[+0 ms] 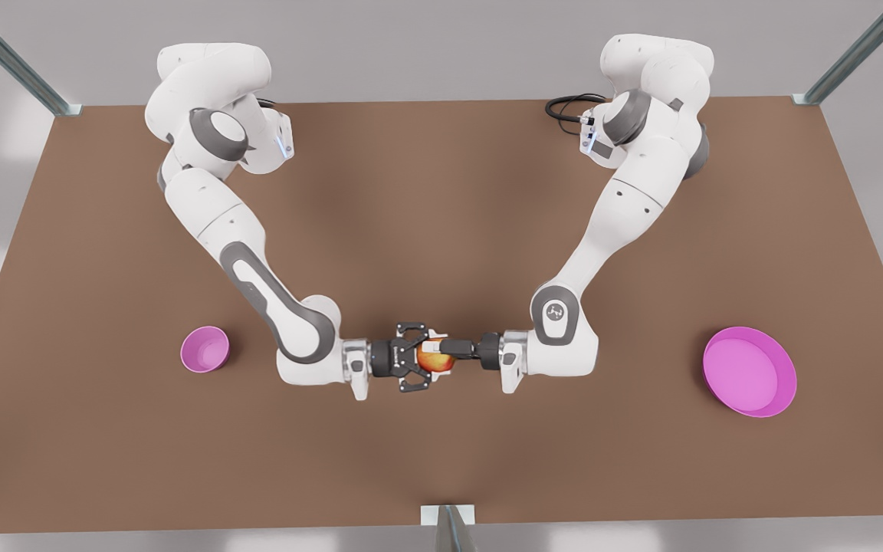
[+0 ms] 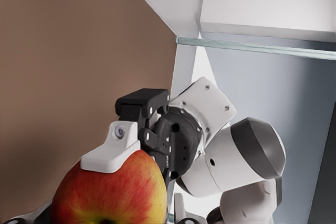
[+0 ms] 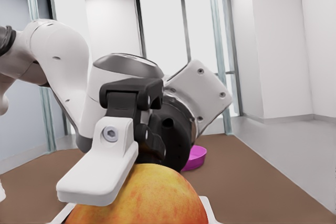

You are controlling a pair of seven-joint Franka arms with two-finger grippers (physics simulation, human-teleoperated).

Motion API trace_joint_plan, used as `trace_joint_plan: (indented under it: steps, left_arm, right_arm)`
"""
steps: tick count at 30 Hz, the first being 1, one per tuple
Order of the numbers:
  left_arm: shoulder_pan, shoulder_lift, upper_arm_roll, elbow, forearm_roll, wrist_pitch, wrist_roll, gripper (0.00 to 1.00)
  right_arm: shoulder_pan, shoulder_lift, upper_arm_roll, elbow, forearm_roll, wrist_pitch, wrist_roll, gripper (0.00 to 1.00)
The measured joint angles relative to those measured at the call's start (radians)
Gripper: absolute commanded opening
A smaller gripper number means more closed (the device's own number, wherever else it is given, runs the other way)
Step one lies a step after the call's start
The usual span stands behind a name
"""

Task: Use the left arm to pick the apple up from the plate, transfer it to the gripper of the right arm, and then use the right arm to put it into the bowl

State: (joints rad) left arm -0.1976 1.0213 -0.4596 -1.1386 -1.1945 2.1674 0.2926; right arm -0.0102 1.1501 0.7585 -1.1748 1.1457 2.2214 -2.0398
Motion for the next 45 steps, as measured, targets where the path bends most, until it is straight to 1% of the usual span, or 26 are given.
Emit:
trace_joint_plan:
  steps: [3, 5, 7, 8, 9, 10, 12, 15, 16, 17, 18, 20, 23, 30, 35, 42, 43, 44, 45]
  left_arm:
    - [0.016, -0.003, 0.000, -0.001, 0.002, -0.004, 0.001, 1.00]
    - [0.039, -0.004, 0.000, -0.001, 0.004, -0.014, 0.001, 1.00]
    - [0.066, -0.005, 0.001, -0.002, 0.007, -0.032, 0.002, 1.00]
    - [0.089, -0.006, 0.002, -0.003, 0.022, -0.048, 0.002, 1.00]
    - [0.135, -0.020, 0.002, -0.003, 0.080, -0.081, -0.002, 1.00]
    - [0.192, -0.051, 0.001, -0.002, 0.180, -0.132, -0.011, 1.00]
    - [0.281, -0.171, 0.000, 0.000, 0.456, -0.264, -0.038, 1.00]
    - [0.319, -0.399, 0.007, -0.018, 0.921, -0.470, -0.077, 1.00]
    - [0.296, -0.557, 0.072, -0.162, 1.026, -0.499, -0.089, 1.00]
    - [0.276, -0.696, 0.120, -0.306, 1.101, -0.512, -0.100, 1.00]
    - [0.271, -0.760, 0.144, -0.343, 1.153, -0.543, -0.111, 1.00]
    - [0.261, -0.802, 0.156, -0.351, 1.224, -0.599, -0.136, 1.00]
    - [0.231, -0.818, 0.137, -0.348, 1.278, -0.675, -0.174, 1.00]
    - [0.241, -0.818, 0.133, -0.345, 1.308, -0.774, -0.243, 1.00]
    - [0.239, -0.816, 0.134, -0.348, 1.310, -0.803, -0.278, 1.00]
    - [0.239, -0.814, 0.134, -0.350, 1.311, -0.825, -0.313, 1.00]
    - [0.238, -0.814, 0.134, -0.350, 1.311, -0.827, -0.317, 1.00]
    - [0.238, -0.814, 0.133, -0.350, 1.311, -0.828, -0.321, 1.00]
    - [0.236, -0.814, 0.134, -0.350, 1.311, -0.830, -0.325, 1.00]
  right_arm:
    - [-0.044, -0.012, -0.003, -0.005, -0.044, -0.004, 0.001, 0.73]
    - [-0.084, -0.024, -0.005, -0.009, -0.129, -0.013, 0.008, 0.73]
    - [-0.156, -0.045, -0.007, -0.012, -0.295, -0.046, 0.027, 0.73]
    - [-0.196, -0.055, -0.007, -0.012, -0.413, -0.069, 0.039, 0.73]
    - [-0.231, -0.068, -0.008, -0.011, -0.546, -0.096, 0.052, 0.73]
    - [-0.261, -0.086, -0.008, -0.006, -0.685, -0.128, 0.065, 0.73]
    - [-0.314, -0.137, -0.009, -0.001, -0.949, -0.199, 0.087, 0.73]
    - [-0.353, -0.210, -0.008, -0.001, -1.313, -0.296, 0.114, 0.73]
    - [-0.363, -0.223, -0.008, -0.003, -1.416, -0.322, 0.120, 0.74]
    - [-0.382, -0.228, -0.007, -0.008, -1.507, -0.340, 0.124, 0.74]
    - [-0.403, -0.232, -0.006, -0.015, -1.582, -0.353, 0.126, 0.74]
    - [-0.447, -0.260, -0.001, -0.072, -1.696, -0.362, 0.129, 0.74]
    - [-0.531, -0.348, 0.002, -0.243, -1.792, -0.316, 0.133, 0.74]
    - [-0.605, -0.435, 0.002, -0.448, -1.882, -0.177, 0.147, 0.74]
    - [-0.653, -0.469, 0.002, -0.561, -1.906, -0.074, 0.167, 0.74]
    - [-0.686, -0.490, 0.003, -0.635, -1.914, 0.005, 0.197, 0.74]
    - [-0.688, -0.492, 0.003, -0.641, -1.914, 0.012, 0.201, 0.86]
    - [-0.690, -0.496, 0.003, -0.647, -1.914, 0.018, 0.205, 1.00]
    - [-0.690, -0.498, 0.003, -0.651, -1.914, 0.023, 0.209, 1.00]
